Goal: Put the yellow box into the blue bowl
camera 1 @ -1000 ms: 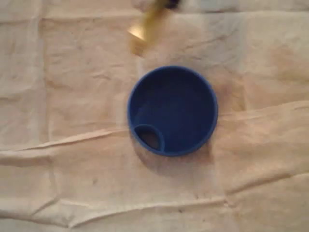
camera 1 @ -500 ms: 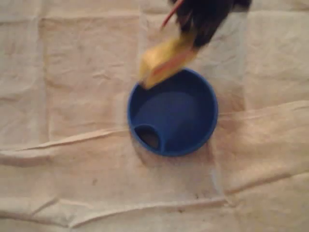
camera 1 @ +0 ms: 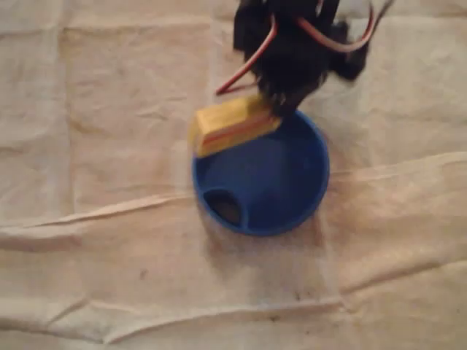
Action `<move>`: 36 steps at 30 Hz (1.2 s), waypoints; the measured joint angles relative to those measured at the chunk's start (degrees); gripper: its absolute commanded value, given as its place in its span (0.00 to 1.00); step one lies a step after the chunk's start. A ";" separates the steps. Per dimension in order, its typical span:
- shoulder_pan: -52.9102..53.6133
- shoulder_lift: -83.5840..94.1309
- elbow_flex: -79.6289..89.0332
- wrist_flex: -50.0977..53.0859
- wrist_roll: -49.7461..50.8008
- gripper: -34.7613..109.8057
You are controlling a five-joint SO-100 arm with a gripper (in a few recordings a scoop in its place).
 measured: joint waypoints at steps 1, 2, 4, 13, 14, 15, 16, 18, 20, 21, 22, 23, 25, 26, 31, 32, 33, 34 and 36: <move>-0.09 -1.32 -0.97 0.00 0.26 0.24; -0.09 -2.55 -1.58 0.00 0.35 0.24; -0.09 -4.39 -2.72 0.00 0.62 0.24; -3.69 -5.62 -7.29 0.00 0.62 0.24; -4.48 -5.62 -7.56 0.00 0.62 0.24; -5.19 -5.62 -7.82 0.00 0.62 0.24; -5.62 -5.62 -7.82 0.00 0.62 0.24; -6.33 -5.62 -8.09 0.00 0.62 0.24; -6.50 -5.62 -8.17 0.00 0.62 0.25; -6.50 -5.62 -8.17 0.00 0.62 0.25; -6.59 -5.62 -8.17 0.00 0.62 0.26; -6.59 -5.62 -8.17 0.00 0.62 0.28; -6.59 -5.62 -8.17 0.00 0.62 0.33; -6.59 -5.62 -8.17 0.00 0.62 0.35; -6.33 -5.62 -8.17 0.00 0.62 0.40; -6.06 -5.62 -8.17 0.00 0.62 0.40; -5.80 -5.62 -8.17 0.00 0.62 0.40; -5.45 -5.62 -8.17 0.00 0.62 0.40; -5.10 -5.62 -8.17 0.00 0.62 0.40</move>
